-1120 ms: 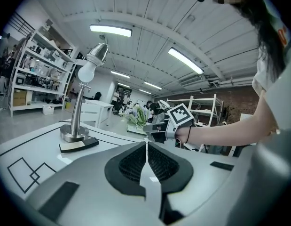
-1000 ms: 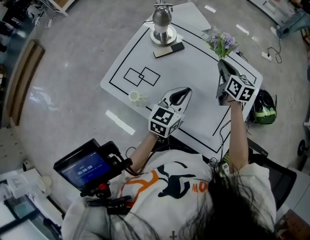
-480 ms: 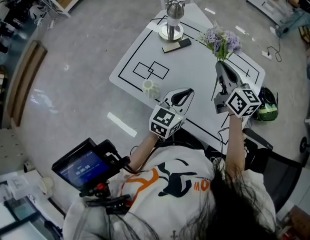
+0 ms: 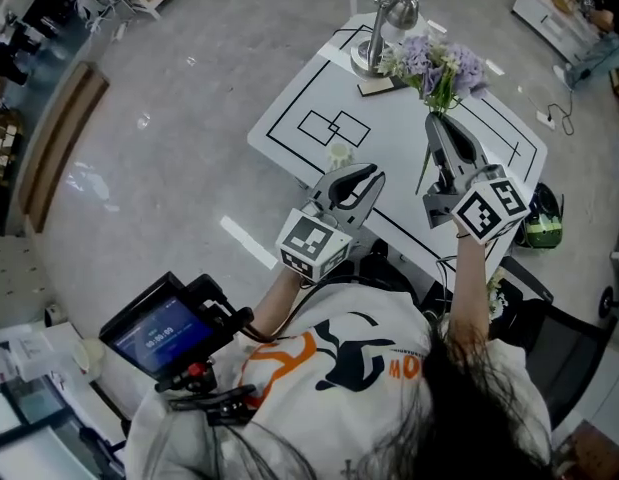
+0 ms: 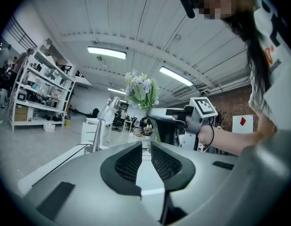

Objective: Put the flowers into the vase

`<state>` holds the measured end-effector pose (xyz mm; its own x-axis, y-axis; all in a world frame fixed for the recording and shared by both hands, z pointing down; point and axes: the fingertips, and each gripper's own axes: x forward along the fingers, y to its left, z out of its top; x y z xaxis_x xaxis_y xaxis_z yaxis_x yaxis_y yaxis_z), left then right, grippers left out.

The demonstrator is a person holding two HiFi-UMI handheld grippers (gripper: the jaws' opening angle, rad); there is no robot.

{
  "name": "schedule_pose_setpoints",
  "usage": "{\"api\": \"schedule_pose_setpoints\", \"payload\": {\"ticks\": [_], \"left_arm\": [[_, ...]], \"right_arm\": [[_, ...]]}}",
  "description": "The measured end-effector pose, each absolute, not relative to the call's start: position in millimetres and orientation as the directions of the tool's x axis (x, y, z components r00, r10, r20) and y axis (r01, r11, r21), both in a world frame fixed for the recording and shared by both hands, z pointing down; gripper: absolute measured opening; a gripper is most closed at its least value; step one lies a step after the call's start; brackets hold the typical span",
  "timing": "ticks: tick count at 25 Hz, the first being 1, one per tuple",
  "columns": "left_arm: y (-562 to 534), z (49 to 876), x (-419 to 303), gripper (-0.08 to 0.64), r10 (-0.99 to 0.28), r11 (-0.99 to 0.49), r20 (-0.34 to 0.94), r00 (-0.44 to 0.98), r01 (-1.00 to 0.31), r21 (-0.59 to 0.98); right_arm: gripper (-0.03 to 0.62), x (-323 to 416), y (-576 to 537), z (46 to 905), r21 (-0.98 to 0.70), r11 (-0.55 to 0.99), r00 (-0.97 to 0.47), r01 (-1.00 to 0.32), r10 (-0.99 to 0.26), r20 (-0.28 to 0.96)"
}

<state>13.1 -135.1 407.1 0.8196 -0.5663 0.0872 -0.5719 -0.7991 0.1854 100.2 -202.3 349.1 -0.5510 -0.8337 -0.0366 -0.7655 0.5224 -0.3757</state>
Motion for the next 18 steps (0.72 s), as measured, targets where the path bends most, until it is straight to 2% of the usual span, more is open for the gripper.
{"api": "schedule_pose_setpoints", "payload": {"ticks": [3, 9, 13, 18], "left_arm": [[-146.4, 398.0, -24.3, 0.064, -0.615, -0.764, 0.061, 0.787, -0.613, 0.200], [-165.7, 415.1, -72.0, 0.136, -0.669, -0.716, 0.111, 0.735, -0.677, 0.172], [-172.7, 441.1, -72.4, 0.224, -0.623, -0.748, 0.180, 0.761, -0.647, 0.147], [-180.3, 463.2, -64.4, 0.260, -0.573, -0.785, 0.245, 0.782, -0.610, 0.109]], "right_arm": [[0.020, 72.4, -205.5, 342.7, -0.361, 0.560, -0.583, -0.746, -0.811, -0.053], [0.020, 32.6, -207.2, 334.4, -0.367, 0.583, -0.610, -0.725, -0.791, -0.052], [0.021, 14.0, -213.9, 332.1, -0.378, 0.600, -0.626, -0.705, -0.777, -0.065], [0.020, -6.1, -222.4, 326.1, -0.379, 0.631, -0.653, -0.677, -0.752, -0.086]]}}
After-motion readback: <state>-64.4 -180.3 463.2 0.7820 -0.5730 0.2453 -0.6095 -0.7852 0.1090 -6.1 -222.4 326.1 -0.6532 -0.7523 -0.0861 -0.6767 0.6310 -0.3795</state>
